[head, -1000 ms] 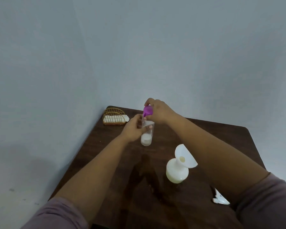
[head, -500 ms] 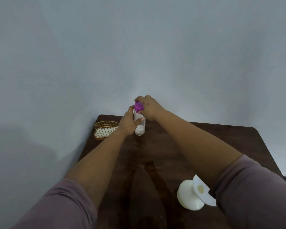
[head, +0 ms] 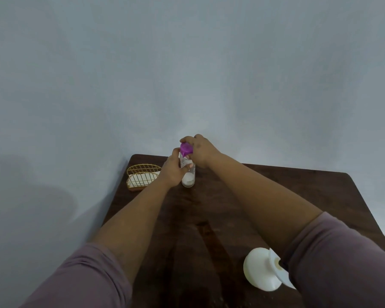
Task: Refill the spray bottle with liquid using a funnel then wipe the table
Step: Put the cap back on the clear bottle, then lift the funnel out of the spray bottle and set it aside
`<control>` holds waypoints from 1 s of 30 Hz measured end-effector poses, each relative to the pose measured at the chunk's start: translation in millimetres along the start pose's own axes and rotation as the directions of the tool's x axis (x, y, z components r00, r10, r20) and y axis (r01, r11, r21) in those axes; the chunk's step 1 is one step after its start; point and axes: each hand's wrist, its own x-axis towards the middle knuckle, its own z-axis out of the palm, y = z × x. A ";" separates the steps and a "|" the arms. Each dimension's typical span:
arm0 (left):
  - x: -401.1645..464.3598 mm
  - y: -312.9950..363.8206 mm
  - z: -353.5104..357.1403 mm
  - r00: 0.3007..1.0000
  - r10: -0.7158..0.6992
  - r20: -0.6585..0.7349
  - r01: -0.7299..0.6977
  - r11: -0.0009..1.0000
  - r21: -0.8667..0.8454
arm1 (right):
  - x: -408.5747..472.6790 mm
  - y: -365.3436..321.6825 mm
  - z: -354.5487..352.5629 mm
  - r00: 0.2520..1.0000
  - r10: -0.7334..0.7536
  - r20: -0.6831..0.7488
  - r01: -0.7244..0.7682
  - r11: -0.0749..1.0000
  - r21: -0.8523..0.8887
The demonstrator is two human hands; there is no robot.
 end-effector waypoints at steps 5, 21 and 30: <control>-0.9 -1.1 -2.1 1.000 -0.016 0.015 0.017 1.000 -0.006 | -0.4 -0.4 1.3 1.000 -0.013 -0.009 0.013 1.000 -0.011; -50.5 8.1 -6.1 0.956 -0.112 -0.272 0.094 0.992 -0.078 | -53.6 2.6 -31.9 0.999 0.032 0.011 -0.032 0.999 -0.036; -160.3 39.4 90.8 0.985 0.163 -0.064 -0.167 0.984 -0.066 | -179.0 51.5 -86.5 0.950 0.206 0.235 -0.208 0.978 -0.018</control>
